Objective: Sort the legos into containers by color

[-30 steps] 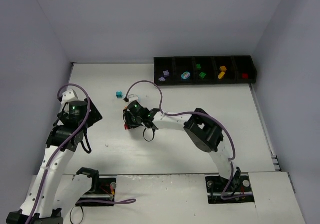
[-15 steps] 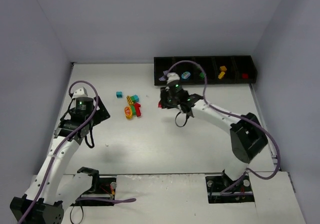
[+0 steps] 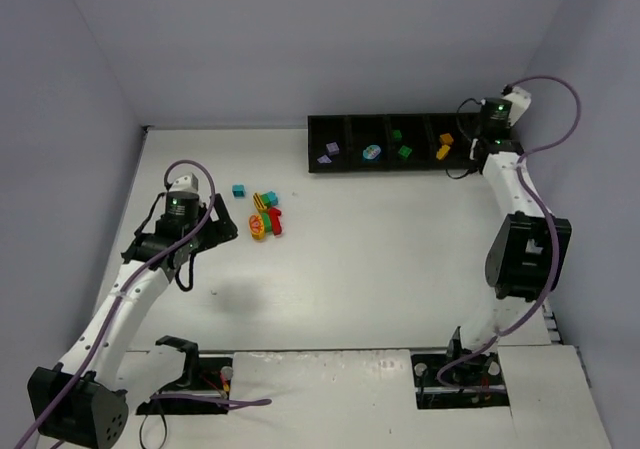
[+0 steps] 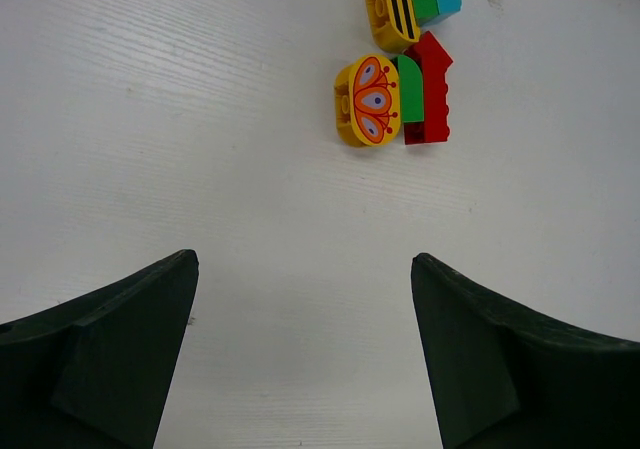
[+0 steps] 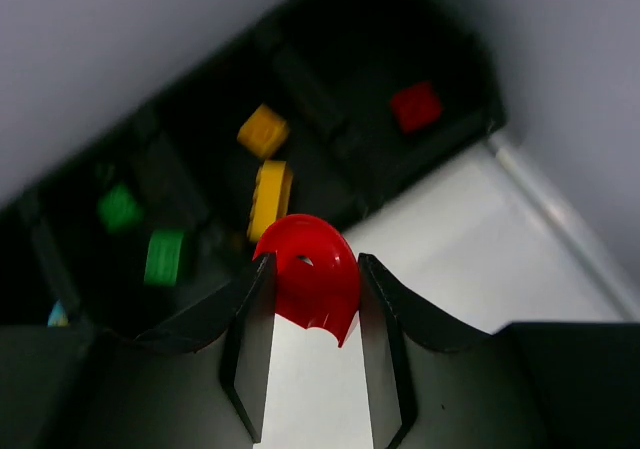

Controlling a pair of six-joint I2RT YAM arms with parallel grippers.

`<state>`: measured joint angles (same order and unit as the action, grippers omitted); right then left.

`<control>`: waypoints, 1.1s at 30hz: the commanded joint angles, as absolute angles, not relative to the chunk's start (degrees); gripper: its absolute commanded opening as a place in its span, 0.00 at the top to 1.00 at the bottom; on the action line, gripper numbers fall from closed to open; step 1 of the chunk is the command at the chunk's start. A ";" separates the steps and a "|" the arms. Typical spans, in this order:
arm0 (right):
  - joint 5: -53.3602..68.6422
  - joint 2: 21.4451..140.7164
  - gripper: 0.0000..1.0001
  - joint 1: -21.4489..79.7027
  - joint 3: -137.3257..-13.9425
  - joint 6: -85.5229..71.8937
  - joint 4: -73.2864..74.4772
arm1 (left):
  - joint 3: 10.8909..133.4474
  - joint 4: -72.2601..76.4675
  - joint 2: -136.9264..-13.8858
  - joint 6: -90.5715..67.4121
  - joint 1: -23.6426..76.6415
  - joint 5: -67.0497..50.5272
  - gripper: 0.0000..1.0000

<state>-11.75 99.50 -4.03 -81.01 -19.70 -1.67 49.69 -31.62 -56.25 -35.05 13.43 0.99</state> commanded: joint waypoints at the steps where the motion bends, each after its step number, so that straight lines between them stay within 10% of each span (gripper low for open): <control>1: -14.94 106.15 1.00 -8.69 -91.62 -20.66 -5.45 | 50.10 -26.28 -55.99 -33.13 13.80 -1.92 0.19; 13: -16.79 134.46 0.98 -12.74 -121.89 -17.05 -5.89 | 48.78 -24.52 -55.55 -26.72 14.94 -3.60 0.19; 26: -10.02 139.23 0.35 -12.83 -128.59 -15.12 -9.32 | 47.64 -22.94 -57.04 -25.40 15.21 -6.24 0.19; 33: -0.98 125.97 0.34 -12.48 -117.37 -14.49 -9.40 | 47.64 -19.52 -57.48 -23.30 15.29 -7.82 0.19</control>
<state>-6.68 138.54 -12.40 -120.86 -14.85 -4.71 47.11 -25.10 -57.65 -25.45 14.96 -6.42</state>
